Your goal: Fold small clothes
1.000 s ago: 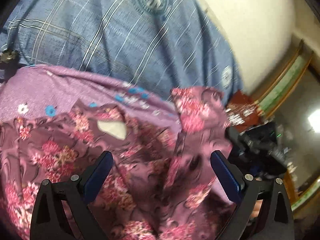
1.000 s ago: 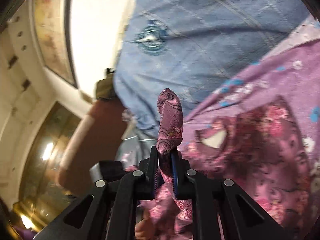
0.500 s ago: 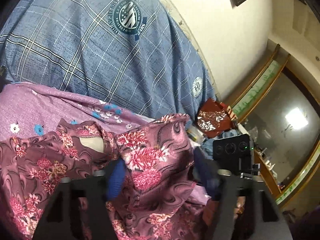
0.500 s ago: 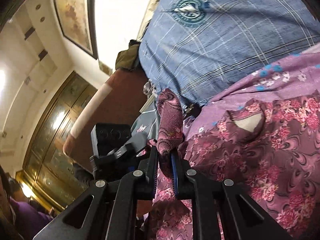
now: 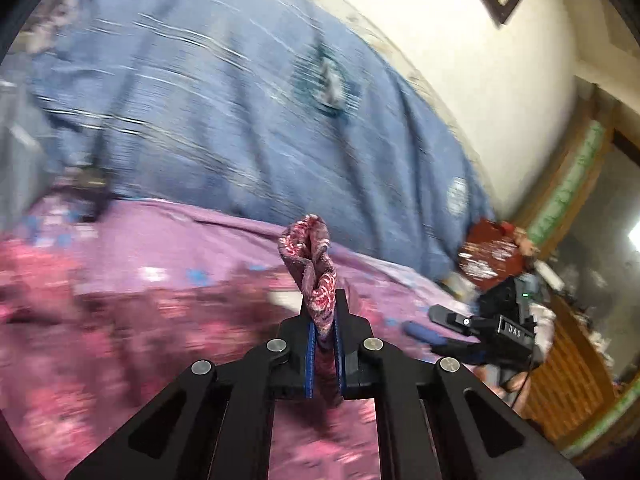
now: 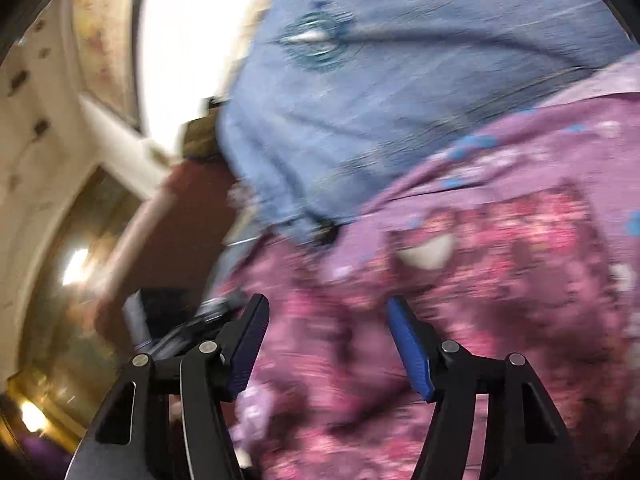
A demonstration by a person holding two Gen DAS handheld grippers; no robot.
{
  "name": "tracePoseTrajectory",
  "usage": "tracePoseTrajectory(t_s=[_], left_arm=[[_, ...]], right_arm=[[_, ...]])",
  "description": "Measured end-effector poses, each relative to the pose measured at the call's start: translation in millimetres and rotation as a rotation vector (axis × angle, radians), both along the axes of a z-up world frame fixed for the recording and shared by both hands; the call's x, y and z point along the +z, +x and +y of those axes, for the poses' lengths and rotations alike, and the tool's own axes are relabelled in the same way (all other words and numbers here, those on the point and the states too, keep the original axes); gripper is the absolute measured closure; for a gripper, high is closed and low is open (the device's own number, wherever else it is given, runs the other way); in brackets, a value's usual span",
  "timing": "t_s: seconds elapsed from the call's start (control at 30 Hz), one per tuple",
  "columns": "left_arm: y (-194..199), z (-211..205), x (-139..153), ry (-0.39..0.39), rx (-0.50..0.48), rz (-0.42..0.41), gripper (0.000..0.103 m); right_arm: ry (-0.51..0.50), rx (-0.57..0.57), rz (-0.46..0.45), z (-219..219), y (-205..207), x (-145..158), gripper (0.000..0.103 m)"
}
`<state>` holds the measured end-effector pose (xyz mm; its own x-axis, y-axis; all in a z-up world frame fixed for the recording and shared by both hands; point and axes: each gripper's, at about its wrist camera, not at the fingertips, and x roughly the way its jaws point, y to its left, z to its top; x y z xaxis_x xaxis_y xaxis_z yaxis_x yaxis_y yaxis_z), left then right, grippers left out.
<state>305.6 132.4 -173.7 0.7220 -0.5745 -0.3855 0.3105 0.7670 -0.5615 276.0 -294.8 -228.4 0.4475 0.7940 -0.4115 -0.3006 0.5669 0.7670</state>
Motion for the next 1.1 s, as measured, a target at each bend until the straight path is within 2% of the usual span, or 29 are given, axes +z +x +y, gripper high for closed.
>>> tracePoseTrajectory(t_s=[0.07, 0.17, 0.27, 0.37, 0.43, 0.53, 0.57, 0.6, 0.63, 0.67, 0.73, 0.83, 0.9, 0.93, 1.03, 1.07, 1.1], left_arm=[[-10.9, 13.9, -4.9, 0.034, 0.066, 0.037, 0.097], [-20.6, 21.9, -12.1, 0.11, 0.108, 0.106, 0.097], [-26.4, 11.2, -15.6, 0.214, 0.087, 0.165, 0.097], [-32.1, -6.0, -15.7, 0.308, 0.046, 0.176, 0.097], [-33.7, -13.7, -12.2, 0.34, 0.035, 0.169, 0.097], [-32.2, -12.8, -3.4, 0.325, 0.038, 0.166, 0.096], [-32.4, -11.9, -1.6, 0.322, 0.041, 0.162, 0.096], [-34.0, -10.2, 0.8, 0.318, 0.047, 0.155, 0.096], [-39.3, -5.7, 1.7, 0.316, 0.056, 0.143, 0.096], [-44.0, -1.6, 2.5, 0.315, 0.066, 0.132, 0.096], [-50.8, 1.9, 4.6, 0.315, 0.093, 0.106, 0.097], [-68.0, 2.7, 7.7, 0.338, 0.159, 0.078, 0.097], [-81.2, -2.7, 7.6, 0.396, 0.216, 0.07, 0.096], [-86.8, -8.5, 2.7, 0.456, 0.247, 0.088, 0.094], [-101.2, -25.7, -14.9, 0.534, 0.267, 0.165, 0.09], [-105.8, -28.7, -19.5, 0.544, 0.27, 0.189, 0.089], [-112.6, -31.0, -23.0, 0.549, 0.282, 0.216, 0.089]], right_arm=[[-0.079, -0.061, 0.039, -7.0, 4.2, -7.8, 0.048], [-0.246, -0.162, 0.089, -13.3, 7.9, -17.3, 0.049], [-0.46, -0.296, 0.109, -23.1, 9.6, -22.0, 0.046], [-0.598, -0.391, 0.117, -33.9, 13.6, -29.2, 0.044], [-0.603, -0.382, 0.142, -39.8, 17.6, -37.9, 0.044], [-0.633, -0.346, 0.188, -34.6, 24.0, -51.0, 0.043], [-0.664, -0.344, 0.169, -30.3, 23.4, -51.9, 0.047], [-0.704, -0.337, 0.151, -23.8, 22.8, -52.1, 0.07], [-0.739, -0.326, 0.138, -19.7, 23.0, -52.5, 0.086], [-0.764, -0.324, 0.135, -18.4, 22.7, -52.2, 0.091], [-0.737, -0.34, 0.135, -21.3, 20.0, -49.3, 0.096], [-0.719, -0.393, 0.14, -32.2, 18.3, -43.6, 0.098], [-0.709, -0.426, 0.165, -41.0, 19.6, -46.1, 0.098], [-0.706, -0.429, 0.182, -43.6, 21.4, -49.6, 0.098], [-0.729, -0.442, 0.174, -39.4, 20.5, -49.1, 0.097], [-0.732, -0.458, 0.176, -39.9, 19.9, -47.4, 0.091], [-0.729, -0.479, 0.186, -42.8, 19.5, -45.9, 0.078]])
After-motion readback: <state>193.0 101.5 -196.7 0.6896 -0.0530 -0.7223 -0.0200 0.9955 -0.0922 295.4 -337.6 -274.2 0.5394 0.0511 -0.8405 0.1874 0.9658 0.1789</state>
